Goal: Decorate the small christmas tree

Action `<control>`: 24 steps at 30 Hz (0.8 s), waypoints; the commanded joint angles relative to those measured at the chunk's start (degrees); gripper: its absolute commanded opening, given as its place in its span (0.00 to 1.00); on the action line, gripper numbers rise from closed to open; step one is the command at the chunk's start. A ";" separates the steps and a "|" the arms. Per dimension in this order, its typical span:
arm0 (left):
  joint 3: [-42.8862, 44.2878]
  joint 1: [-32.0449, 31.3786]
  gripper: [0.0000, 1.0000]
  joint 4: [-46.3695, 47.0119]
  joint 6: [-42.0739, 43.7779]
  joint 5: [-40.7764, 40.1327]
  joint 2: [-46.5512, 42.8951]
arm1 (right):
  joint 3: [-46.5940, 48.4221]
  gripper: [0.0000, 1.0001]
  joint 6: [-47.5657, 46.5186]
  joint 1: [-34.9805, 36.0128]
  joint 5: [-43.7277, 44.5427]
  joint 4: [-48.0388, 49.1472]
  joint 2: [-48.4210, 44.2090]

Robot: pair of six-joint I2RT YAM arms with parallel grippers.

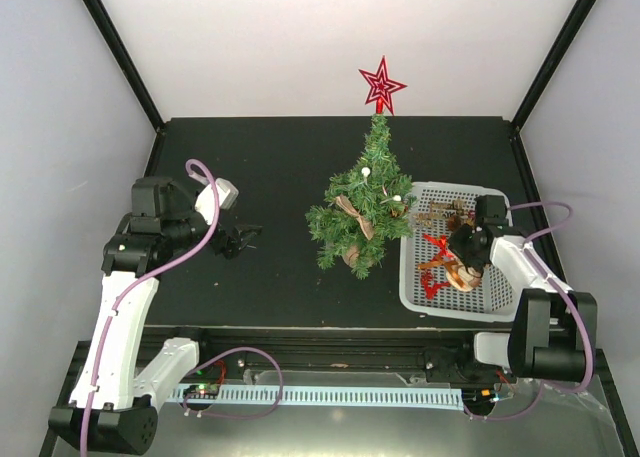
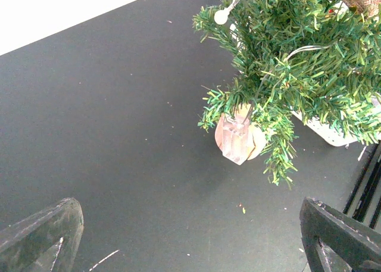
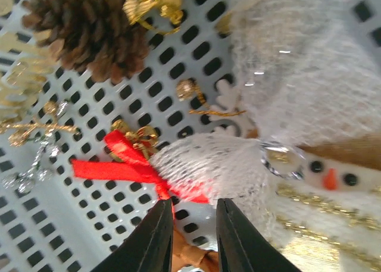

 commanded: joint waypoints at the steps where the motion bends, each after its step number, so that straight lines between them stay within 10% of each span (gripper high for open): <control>1: 0.28 -0.28 0.99 1.13 0.69 1.18 0.15 | 1.49 0.22 2.05 -1.79 5.24 -2.70 -2.14; 24: -0.30 -0.33 0.99 1.56 0.61 1.40 -0.84 | -0.26 0.22 3.09 -3.23 6.29 -2.55 -1.02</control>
